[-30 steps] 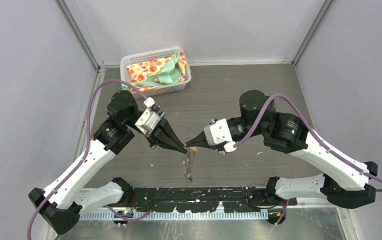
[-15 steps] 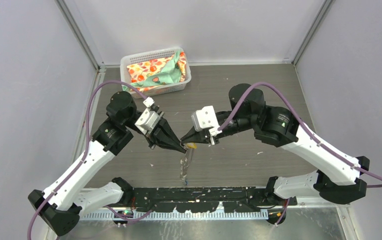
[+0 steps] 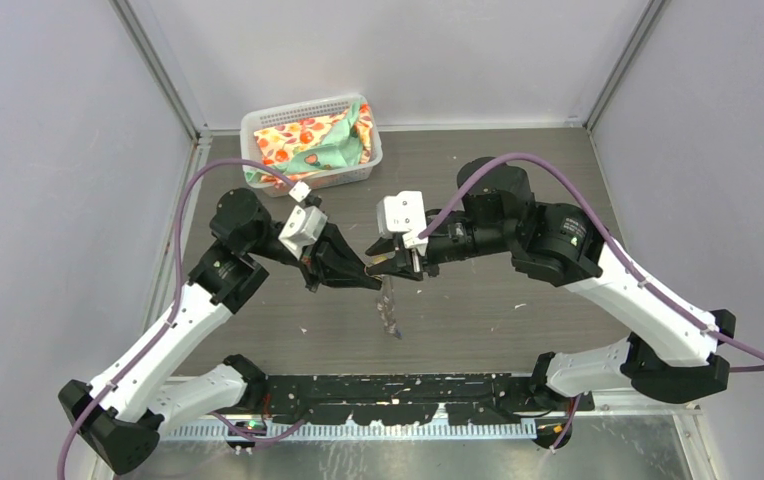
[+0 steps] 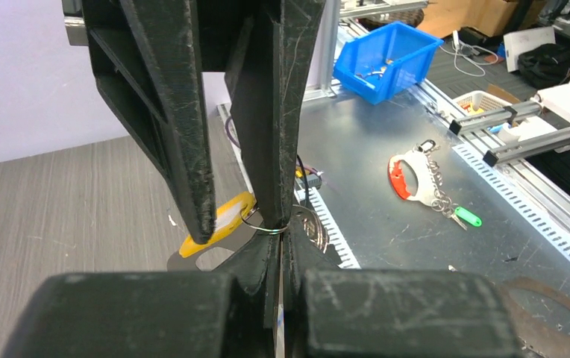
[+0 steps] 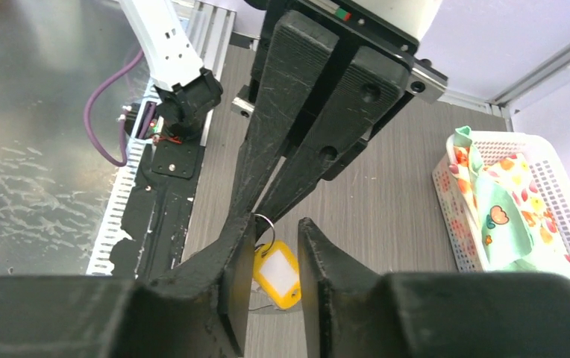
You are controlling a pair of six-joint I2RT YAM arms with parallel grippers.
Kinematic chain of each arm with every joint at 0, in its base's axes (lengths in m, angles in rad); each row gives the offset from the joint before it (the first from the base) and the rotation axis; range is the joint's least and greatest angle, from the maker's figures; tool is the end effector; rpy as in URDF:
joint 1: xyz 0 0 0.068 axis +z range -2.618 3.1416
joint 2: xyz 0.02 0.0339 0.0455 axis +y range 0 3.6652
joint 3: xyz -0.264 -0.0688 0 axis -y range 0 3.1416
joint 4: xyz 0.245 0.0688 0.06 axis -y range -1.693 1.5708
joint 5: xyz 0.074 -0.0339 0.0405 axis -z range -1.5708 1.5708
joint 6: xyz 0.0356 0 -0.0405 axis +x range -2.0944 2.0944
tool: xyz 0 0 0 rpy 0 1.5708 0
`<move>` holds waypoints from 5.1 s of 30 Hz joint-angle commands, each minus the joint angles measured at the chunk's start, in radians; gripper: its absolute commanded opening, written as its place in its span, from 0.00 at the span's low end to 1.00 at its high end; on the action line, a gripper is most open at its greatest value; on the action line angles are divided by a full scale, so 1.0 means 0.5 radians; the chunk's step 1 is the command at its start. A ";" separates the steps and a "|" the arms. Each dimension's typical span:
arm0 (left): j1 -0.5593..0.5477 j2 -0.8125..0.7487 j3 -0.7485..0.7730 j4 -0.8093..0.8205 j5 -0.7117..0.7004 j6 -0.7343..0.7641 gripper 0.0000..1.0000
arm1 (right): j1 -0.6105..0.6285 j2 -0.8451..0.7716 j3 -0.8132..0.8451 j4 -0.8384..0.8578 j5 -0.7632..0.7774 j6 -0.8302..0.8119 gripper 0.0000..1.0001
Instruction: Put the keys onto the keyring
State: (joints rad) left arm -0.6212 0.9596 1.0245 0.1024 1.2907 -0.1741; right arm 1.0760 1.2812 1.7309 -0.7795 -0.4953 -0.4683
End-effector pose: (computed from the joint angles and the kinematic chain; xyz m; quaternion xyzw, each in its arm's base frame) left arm 0.1360 -0.1394 0.4194 0.5623 0.4011 -0.5943 0.4122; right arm 0.0985 0.2182 0.4929 -0.6524 0.4656 0.3590 0.4782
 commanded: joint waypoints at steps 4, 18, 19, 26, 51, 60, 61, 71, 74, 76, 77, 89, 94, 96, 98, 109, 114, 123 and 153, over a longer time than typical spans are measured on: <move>0.010 -0.082 -0.028 0.457 -0.265 -0.176 0.00 | 0.011 -0.007 0.052 -0.127 0.175 0.016 0.41; 0.009 -0.125 -0.176 0.818 -0.416 -0.244 0.00 | -0.039 0.109 0.436 -0.434 0.146 0.061 0.49; 0.010 -0.129 -0.187 0.825 -0.416 -0.244 0.00 | -0.040 0.114 0.444 -0.433 0.140 0.072 0.49; 0.009 -0.146 -0.233 0.867 -0.356 -0.248 0.00 | -0.042 0.217 0.551 -0.502 0.068 0.084 0.48; -0.009 -0.242 -0.412 1.195 -0.521 -0.252 0.00 | -0.070 0.403 0.963 -0.943 0.385 0.141 0.63; -0.008 -0.287 -0.443 1.178 -0.567 -0.253 0.00 | -0.090 0.392 1.176 -1.003 0.582 0.184 0.71; -0.007 -0.288 -0.447 1.179 -0.576 -0.252 0.00 | -0.091 0.387 1.192 -1.024 0.593 0.209 0.72; -0.008 -0.292 -0.438 1.129 -0.691 -0.187 0.00 | -0.091 0.274 0.849 -0.636 0.213 0.337 0.64; -0.007 -0.306 -0.435 1.077 -0.732 -0.152 0.00 | -0.090 0.224 0.772 -0.490 0.184 0.369 0.62; -0.006 -0.314 -0.438 1.059 -0.742 -0.136 0.00 | -0.091 0.224 0.780 -0.468 0.166 0.371 0.59; -0.007 -0.315 -0.441 1.050 -0.747 -0.131 0.00 | -0.090 0.227 0.774 -0.446 0.145 0.378 0.58; -0.008 -0.327 -0.426 0.986 -0.814 -0.112 0.00 | -0.092 0.284 0.781 -0.494 0.046 0.368 0.39; -0.006 -0.325 -0.417 0.972 -0.824 -0.112 0.00 | -0.092 0.305 0.789 -0.530 0.041 0.361 0.36; -0.007 -0.324 -0.409 0.972 -0.824 -0.112 0.00 | -0.091 0.326 0.802 -0.557 0.051 0.359 0.36; -0.008 -0.321 -0.400 0.962 -0.827 -0.112 0.00 | -0.090 0.332 0.795 -0.562 0.063 0.348 0.35; -0.009 -0.318 -0.389 0.940 -0.823 -0.109 0.00 | -0.092 0.348 0.757 -0.557 0.074 0.321 0.22; -0.007 -0.318 -0.380 0.932 -0.832 -0.112 0.00 | -0.090 0.346 0.744 -0.558 0.076 0.310 0.12; -0.005 -0.324 -0.368 0.906 -0.859 -0.121 0.00 | -0.089 0.369 0.726 -0.547 0.157 0.327 0.17; -0.003 -0.673 -0.334 -0.035 -0.789 0.688 0.22 | -0.089 0.132 0.492 -0.385 0.277 0.507 0.01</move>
State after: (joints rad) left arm -0.6197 0.6518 0.8043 0.2295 0.8879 0.0338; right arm 1.0336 1.3556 1.9358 -0.9688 -0.3416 -0.2436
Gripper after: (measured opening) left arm 0.227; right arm 0.028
